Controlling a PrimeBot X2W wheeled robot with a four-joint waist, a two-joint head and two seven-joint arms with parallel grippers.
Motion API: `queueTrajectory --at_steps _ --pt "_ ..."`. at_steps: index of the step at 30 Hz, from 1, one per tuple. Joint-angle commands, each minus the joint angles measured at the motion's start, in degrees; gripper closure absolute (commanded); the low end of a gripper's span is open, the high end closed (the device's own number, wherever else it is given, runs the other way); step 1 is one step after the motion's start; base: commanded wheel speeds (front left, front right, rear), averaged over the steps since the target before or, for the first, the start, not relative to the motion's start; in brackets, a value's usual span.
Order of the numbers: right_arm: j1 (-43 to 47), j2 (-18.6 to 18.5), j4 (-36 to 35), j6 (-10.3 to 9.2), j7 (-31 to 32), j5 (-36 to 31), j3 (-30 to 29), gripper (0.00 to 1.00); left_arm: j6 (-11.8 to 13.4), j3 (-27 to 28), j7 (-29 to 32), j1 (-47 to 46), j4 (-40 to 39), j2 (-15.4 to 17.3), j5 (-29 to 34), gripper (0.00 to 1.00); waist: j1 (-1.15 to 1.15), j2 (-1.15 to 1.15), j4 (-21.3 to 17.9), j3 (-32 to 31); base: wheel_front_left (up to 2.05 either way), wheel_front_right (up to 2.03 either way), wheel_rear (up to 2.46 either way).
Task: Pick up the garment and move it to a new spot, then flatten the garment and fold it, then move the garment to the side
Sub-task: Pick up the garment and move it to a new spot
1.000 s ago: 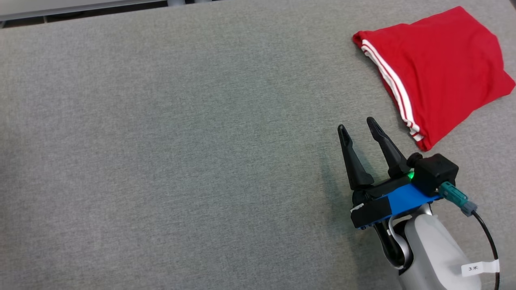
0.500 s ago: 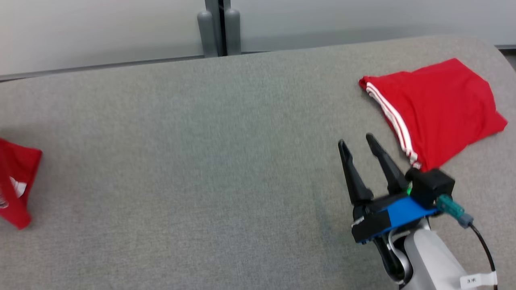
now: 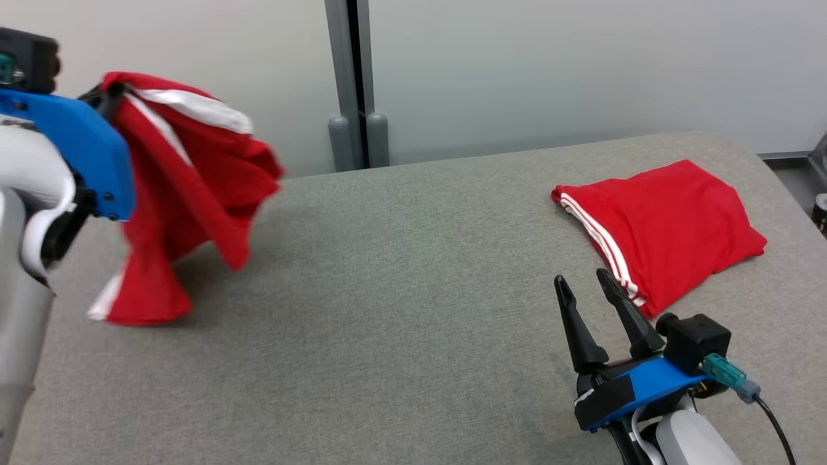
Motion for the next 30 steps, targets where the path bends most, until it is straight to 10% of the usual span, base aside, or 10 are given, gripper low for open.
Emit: queueTrajectory --at_steps 1,11,20,23,30 --pt "1.05 -0.61 0.08 0.01 -0.17 0.15 -0.38 0.0 -0.06 -0.58 0.65 1.24 -3.89 0.02 -1.37 1.0 0.01 0.01 -0.78 -0.95 0.0 0.0 0.0" --pt "2.51 -1.7 0.02 0.01 -0.17 0.26 -0.45 0.0 1.37 -3.15 1.32 12.59 -20.32 -3.92 -6.63 1.0 0.01 0.01 -2.77 -1.62 0.0 0.0 0.0" --pt "1.45 -2.17 0.99 0.01 -0.17 0.72 1.07 0.0 2.53 -9.45 -11.33 23.54 -8.77 -13.45 -4.2 1.0 0.01 0.01 -3.68 -0.62 0.0 0.0 0.0" --pt "0.91 -2.48 1.46 0.01 -0.17 0.94 2.14 0.0 2.19 -11.63 -16.66 24.52 -0.38 -17.0 -2.77 0.0 0.01 0.01 -3.74 -0.32 0.0 0.0 0.0" --pt "1.33 -3.17 2.27 0.01 -0.16 1.47 2.83 0.0 1.11 -12.01 -27.6 22.26 9.12 -21.22 -2.8 0.0 0.01 0.01 -1.89 -0.45 0.0 0.0 0.0"
